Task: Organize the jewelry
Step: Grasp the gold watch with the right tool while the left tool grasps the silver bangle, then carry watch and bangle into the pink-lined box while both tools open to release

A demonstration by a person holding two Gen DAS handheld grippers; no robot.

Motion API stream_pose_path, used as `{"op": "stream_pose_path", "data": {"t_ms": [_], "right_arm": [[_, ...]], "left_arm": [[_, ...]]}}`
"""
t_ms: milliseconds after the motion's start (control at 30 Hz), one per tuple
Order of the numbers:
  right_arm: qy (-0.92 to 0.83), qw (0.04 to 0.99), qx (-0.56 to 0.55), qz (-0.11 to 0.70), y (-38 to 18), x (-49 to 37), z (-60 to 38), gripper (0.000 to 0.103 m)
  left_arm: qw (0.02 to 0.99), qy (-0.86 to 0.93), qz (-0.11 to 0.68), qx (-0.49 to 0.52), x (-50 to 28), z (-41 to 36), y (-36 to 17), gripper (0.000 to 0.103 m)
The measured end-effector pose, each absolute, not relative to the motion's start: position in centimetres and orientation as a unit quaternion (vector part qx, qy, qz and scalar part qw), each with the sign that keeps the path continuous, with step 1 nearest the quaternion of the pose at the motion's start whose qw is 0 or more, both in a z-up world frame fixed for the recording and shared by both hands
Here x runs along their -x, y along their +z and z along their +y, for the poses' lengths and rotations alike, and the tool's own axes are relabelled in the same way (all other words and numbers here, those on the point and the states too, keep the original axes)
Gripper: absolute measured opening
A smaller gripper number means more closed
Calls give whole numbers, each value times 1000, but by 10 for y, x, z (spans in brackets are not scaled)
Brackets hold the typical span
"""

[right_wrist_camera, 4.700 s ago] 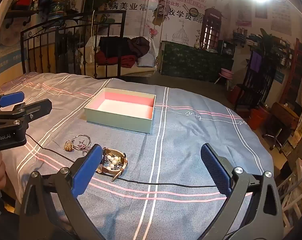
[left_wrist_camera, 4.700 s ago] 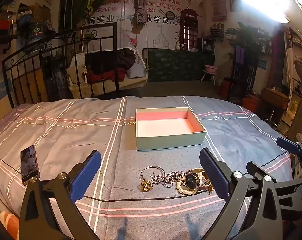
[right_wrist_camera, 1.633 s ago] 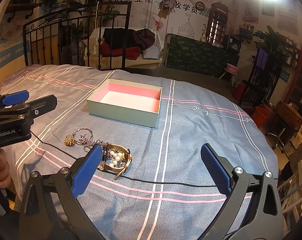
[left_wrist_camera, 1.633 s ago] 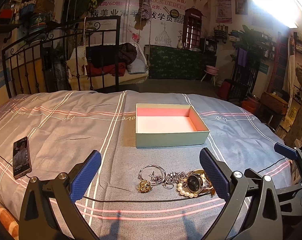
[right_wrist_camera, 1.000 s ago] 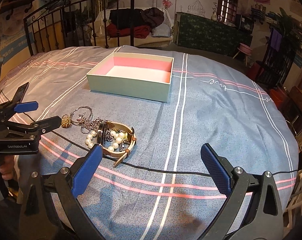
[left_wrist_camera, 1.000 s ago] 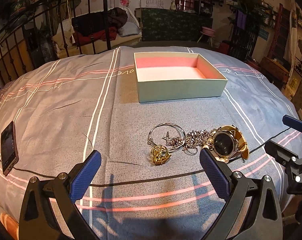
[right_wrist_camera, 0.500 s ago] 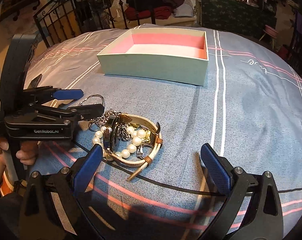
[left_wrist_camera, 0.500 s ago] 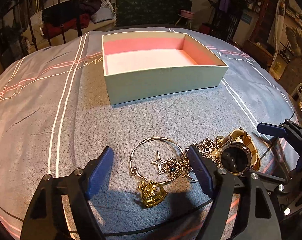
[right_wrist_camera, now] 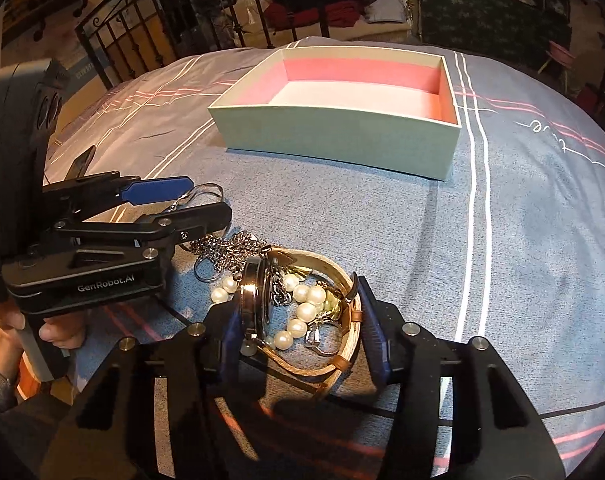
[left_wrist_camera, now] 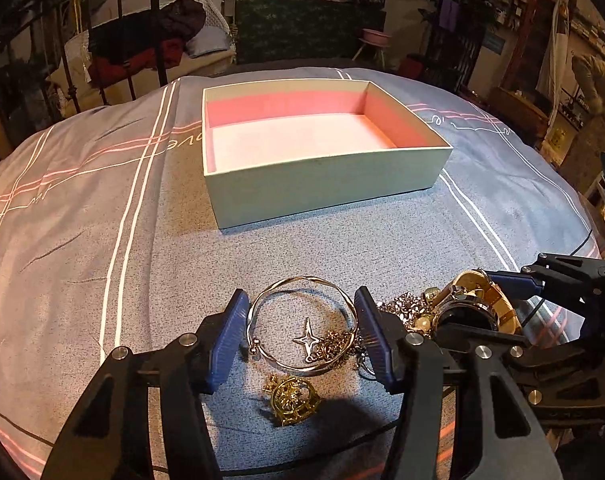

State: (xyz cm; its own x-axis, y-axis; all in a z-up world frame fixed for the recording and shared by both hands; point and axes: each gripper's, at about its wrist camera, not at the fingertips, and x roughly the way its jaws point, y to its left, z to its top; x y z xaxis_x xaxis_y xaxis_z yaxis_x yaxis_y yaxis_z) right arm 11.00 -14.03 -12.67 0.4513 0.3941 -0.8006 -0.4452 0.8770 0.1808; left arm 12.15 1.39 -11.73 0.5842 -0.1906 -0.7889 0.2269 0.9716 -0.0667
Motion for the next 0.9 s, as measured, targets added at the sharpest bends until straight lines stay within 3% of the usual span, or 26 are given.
{"op": "stream_pose_path", "data": {"t_ms": [467,667,900], "right_arm": [[230,885,56,401,-85,-118,-145,51],[215,914,59,340,-34,-165,-148,51],[173,919,46,352,-22,-248,-150,51]], "left_arm": [[909,-101,404,-7,-124,9,-76,54],[932,-80,352,7,-167,11,-17,54],[931,-38,364,1,-238,4,4,54]]}}
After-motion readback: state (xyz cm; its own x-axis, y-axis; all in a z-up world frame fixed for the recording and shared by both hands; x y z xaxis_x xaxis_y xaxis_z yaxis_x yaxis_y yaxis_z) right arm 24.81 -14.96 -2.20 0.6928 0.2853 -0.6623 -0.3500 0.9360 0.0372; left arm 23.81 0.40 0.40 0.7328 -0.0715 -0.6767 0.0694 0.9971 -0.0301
